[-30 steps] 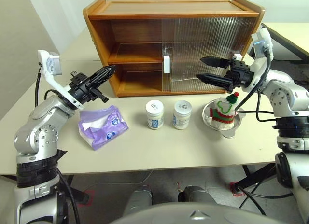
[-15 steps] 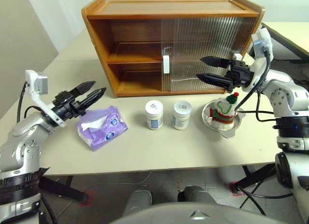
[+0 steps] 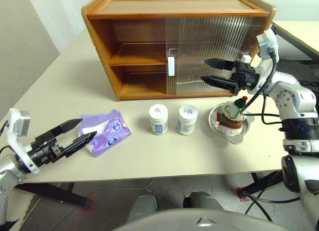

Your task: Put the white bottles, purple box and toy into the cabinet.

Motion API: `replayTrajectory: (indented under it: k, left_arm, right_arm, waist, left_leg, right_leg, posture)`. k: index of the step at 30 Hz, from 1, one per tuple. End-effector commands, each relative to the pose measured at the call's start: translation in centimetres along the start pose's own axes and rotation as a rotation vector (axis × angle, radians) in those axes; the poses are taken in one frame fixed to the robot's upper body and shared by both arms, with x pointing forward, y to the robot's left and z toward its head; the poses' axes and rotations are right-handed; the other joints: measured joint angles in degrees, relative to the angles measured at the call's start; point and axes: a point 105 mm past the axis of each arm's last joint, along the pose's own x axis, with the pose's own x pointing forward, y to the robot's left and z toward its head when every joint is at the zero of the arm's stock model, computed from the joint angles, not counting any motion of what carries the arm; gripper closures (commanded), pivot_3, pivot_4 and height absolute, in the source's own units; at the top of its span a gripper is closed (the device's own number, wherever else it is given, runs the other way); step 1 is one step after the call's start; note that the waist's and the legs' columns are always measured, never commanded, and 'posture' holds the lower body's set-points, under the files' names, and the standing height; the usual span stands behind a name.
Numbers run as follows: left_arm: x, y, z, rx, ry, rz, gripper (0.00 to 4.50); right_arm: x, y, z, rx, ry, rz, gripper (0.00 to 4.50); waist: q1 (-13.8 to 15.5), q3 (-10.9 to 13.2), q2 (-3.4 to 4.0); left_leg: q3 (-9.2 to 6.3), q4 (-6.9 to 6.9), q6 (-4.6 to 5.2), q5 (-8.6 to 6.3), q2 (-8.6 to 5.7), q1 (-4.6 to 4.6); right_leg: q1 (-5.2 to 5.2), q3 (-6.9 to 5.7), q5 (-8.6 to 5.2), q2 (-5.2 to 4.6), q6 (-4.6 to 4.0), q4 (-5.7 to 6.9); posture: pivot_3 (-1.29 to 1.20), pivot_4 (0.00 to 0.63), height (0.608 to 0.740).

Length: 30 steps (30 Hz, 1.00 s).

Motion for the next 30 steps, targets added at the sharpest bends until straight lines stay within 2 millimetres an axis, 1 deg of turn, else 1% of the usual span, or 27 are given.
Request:
replayTrajectory:
  k: [1, 3, 7, 11, 16, 19, 23, 27, 30]
  left_arm:
    - [0.0, -0.2, -1.3, 0.032, 0.055, -0.012, 0.03]
    - [0.2, -0.3, -2.3, 0.032, 0.071, -0.009, 0.03]
    - [0.9, 0.2, -3.6, 0.043, 0.08, 0.01, 0.03]
    - [1.8, 0.5, -4.7, 0.062, 0.097, 0.01, 0.03]
    - [2.4, 1.0, -5.9, 0.082, 0.112, 0.016, 0.03]
    - [2.5, 0.7, -6.5, 0.095, 0.14, -0.006, 0.03]
    - [2.3, 0.1, -6.5, 0.1, 0.157, -0.017, 0.03]
    - [1.9, -0.1, -6.1, 0.105, 0.168, -0.012, 0.03]
    - [2.0, -0.3, -5.6, 0.104, 0.168, -0.007, 0.03]
  right_arm:
    - [0.3, 0.0, 0.0, -0.01, 0.012, 0.013, 0.0]
    - [0.3, 0.1, 0.0, -0.011, 0.012, 0.014, 0.0]
    - [0.2, 0.1, 0.1, -0.014, 0.014, 0.013, 0.0]
    - [0.1, 0.0, 0.3, -0.018, 0.015, 0.009, 0.0]
    - [0.1, 0.1, 0.4, -0.023, 0.014, 0.006, 0.0]
    - [0.0, 0.0, 0.6, -0.025, 0.015, 0.002, 0.0]
    - [-0.2, 0.0, 0.5, -0.026, 0.017, -0.003, 0.0]
    - [0.0, 0.0, 0.5, -0.026, 0.015, -0.002, 0.0]
    - [0.1, 0.0, 0.4, -0.025, 0.012, 0.0, 0.0]
  waist:
    - [0.0, 0.0, 0.01]
    - [0.0, 0.0, 0.09]
    - [0.0, -0.1, 0.12]
    - [0.0, -0.1, 0.12]
    - [0.0, -0.1, 0.13]
    - [-0.1, -0.1, 0.12]
    - [-0.2, -0.1, 0.11]
    - [-0.3, -0.1, 0.12]
    - [-0.3, -0.1, 0.12]
  left_leg:
    - [-0.03, 0.0, -0.03, -0.02, 0.04, 0.0]
    - [-0.08, 0.0, -0.11, -0.07, 0.07, 0.01]
    - [-0.09, 0.0, -0.13, -0.08, 0.16, 0.01]
    - [-0.1, 0.03, -0.13, -0.08, 0.24, 0.02]
    - [-0.01, 0.02, -0.15, -0.1, 0.38, 0.08]
    - [0.06, 0.02, -0.14, -0.1, 0.39, 0.1]
    - [0.12, 0.03, -0.13, -0.1, 0.36, 0.13]
    - [0.18, 0.02, -0.13, -0.1, 0.35, 0.16]
    - [0.18, 0.03, -0.13, -0.1, 0.36, 0.18]
  right_leg:
    - [0.0, 0.0, 0.0, 0.04, -0.02, 0.0]
    - [0.0, 0.0, 0.0, 0.08, -0.05, 0.01]
    - [-0.01, 0.01, 0.0, 0.17, -0.13, 0.02]
    - [0.0, 0.04, 0.03, 0.37, -0.22, 0.02]
    - [0.0, 0.04, 0.04, 0.61, -0.33, 0.03]
    - [0.01, 0.03, 0.05, 0.68, -0.35, 0.04]
    - [0.04, 0.03, 0.05, 0.68, -0.34, 0.03]
    - [0.07, 0.03, 0.05, 0.71, -0.34, 0.04]
    - [0.08, 0.03, 0.05, 0.72, -0.34, 0.04]
  posture:
    - [0.07, 0.0, 0.74]
    - [0.06, 0.0, 0.74]
    - [0.06, 0.0, 0.74]
    - [0.05, 0.0, 0.74]
    - [0.04, 0.0, 0.74]
    - [0.04, 0.0, 0.74]
    - [0.04, 0.0, 0.74]
    - [0.04, 0.0, 0.74]
    - [0.05, 0.0, 0.74]
